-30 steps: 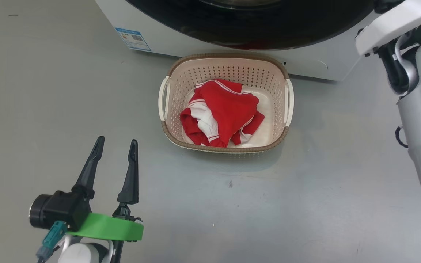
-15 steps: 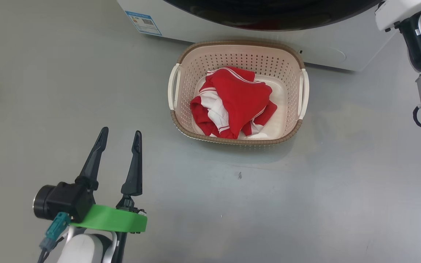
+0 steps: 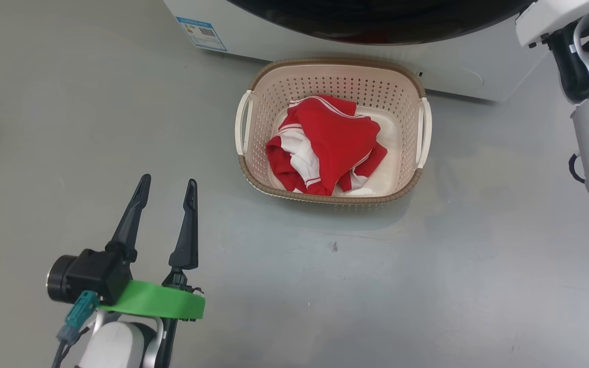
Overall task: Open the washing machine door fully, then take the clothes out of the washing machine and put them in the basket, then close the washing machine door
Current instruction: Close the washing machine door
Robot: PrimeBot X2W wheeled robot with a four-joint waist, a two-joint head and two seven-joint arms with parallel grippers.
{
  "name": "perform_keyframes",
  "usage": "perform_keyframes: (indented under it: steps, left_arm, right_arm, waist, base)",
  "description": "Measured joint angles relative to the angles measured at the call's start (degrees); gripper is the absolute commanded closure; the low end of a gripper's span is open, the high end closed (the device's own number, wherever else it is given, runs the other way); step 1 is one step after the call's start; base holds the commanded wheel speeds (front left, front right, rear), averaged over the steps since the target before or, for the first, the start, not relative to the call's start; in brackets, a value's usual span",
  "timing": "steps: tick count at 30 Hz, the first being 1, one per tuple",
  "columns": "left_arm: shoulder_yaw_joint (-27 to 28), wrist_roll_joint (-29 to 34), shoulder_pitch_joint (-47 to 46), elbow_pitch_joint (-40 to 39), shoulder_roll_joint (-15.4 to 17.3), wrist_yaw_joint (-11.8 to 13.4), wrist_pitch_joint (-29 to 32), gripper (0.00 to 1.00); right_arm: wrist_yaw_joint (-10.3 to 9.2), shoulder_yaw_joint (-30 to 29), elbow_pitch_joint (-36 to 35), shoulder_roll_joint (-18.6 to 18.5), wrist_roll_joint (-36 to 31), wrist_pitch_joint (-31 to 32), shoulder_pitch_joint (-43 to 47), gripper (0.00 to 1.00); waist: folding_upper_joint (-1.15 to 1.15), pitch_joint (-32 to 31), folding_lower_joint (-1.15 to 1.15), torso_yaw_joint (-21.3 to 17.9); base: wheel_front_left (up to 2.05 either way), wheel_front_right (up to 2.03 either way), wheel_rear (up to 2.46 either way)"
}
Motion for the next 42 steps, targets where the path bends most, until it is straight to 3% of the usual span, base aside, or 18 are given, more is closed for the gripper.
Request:
perform_keyframes:
  steps: [16, 19, 20, 21, 24, 42]
  left_arm:
    - [0.7, 0.3, 0.0, 2.1, 0.0, 0.0, 0.0, 0.0]
    - [1.2, 0.4, 0.1, 2.4, 0.3, 0.0, 0.0, 0.0]
    - [1.4, 0.4, 0.1, 2.4, 0.4, 0.0, 0.0, 0.0]
    - [1.4, 0.5, 0.2, 2.4, 0.5, 0.0, 0.0, 0.0]
    - [1.5, 0.5, 0.2, 2.4, 0.7, 0.0, 0.0, 0.0]
    - [2.0, 0.9, 3.6, 3.2, 2.0, 0.1, 0.0, 0.0]
  right_arm:
    - [-0.11, 1.3, 1.4, 3.7, 2.0, -2.3, 7.7, 1.0]
    - [-0.11, 1.6, 1.0, 4.9, 2.2, -2.4, 10.3, 0.57]
    - [-0.11, 1.6, 0.7, 5.3, 2.6, -2.4, 11.1, 0.51]
    - [-0.11, 1.7, 0.5, 5.6, 3.0, -2.4, 12.0, 0.51]
    - [-0.11, 1.9, 0.0, 5.8, 3.2, -2.4, 13.6, 0.0]
    - [-0.63, -1.2, -11.0, 7.6, 4.3, -2.5, 30.4, 0.0]
  waist:
    - [0.0, -4.8, 0.0, -3.0]
    - [0.0, -5.9, 0.0, -3.8]
    - [0.0, -6.3, 0.0, -4.1]
    - [0.0, -6.6, 0.0, -4.5]
    - [0.0, -7.3, 0.0, -5.2]
    - [0.0, -13.8, 0.0, -11.1]
  base:
    - [0.0, 0.0, 0.0]
    - [0.0, 0.0, 0.0]
    - [0.0, 0.0, 0.0]
    - [0.0, 0.0, 0.0]
    - [0.0, 0.0, 0.0]
    - [0.0, 0.0, 0.0]
